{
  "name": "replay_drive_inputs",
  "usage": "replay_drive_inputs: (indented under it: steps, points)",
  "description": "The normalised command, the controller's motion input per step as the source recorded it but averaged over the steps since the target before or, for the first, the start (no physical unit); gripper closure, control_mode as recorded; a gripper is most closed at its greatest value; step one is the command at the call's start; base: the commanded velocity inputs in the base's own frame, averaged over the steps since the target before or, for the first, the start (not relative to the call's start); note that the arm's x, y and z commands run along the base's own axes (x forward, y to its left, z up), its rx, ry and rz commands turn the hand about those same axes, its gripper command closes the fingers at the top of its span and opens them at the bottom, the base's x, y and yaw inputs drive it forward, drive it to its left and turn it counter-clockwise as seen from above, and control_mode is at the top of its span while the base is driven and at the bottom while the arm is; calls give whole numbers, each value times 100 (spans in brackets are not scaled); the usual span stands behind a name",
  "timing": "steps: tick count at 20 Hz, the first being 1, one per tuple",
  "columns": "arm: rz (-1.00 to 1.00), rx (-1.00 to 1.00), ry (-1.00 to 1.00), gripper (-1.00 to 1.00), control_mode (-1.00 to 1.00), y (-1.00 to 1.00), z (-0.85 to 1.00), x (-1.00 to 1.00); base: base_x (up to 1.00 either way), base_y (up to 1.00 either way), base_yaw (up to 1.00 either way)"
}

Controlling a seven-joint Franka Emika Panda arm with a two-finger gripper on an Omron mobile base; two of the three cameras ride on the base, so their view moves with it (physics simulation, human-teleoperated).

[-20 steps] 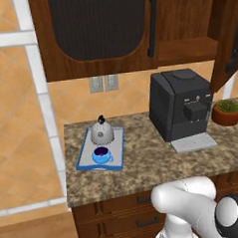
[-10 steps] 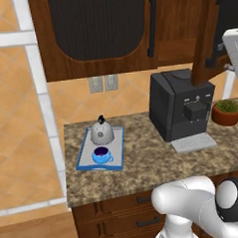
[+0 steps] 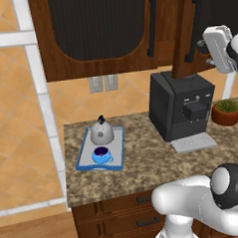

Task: Pick the kettle from the counter and place it on the tray. Then pick the mug from the cabinet and place it on the tray. Then close the cabinet doors.

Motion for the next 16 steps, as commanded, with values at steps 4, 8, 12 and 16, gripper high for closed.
replay_drive_inputs:
  steps: [4, 8, 12, 16]
  points:
    - [0, 0, -6, -100, -100, 13, -20, 82, 0, 0, 0]
    - [0, 0, 0, -100, -100, 1, -11, 65, 0, 0, 0]
    - [-3, -2, 4, -100, -100, 0, -8, 48, 0, 0, 0]
    - [-10, -7, 10, -100, -100, 0, -11, 53, 0, 0, 0]
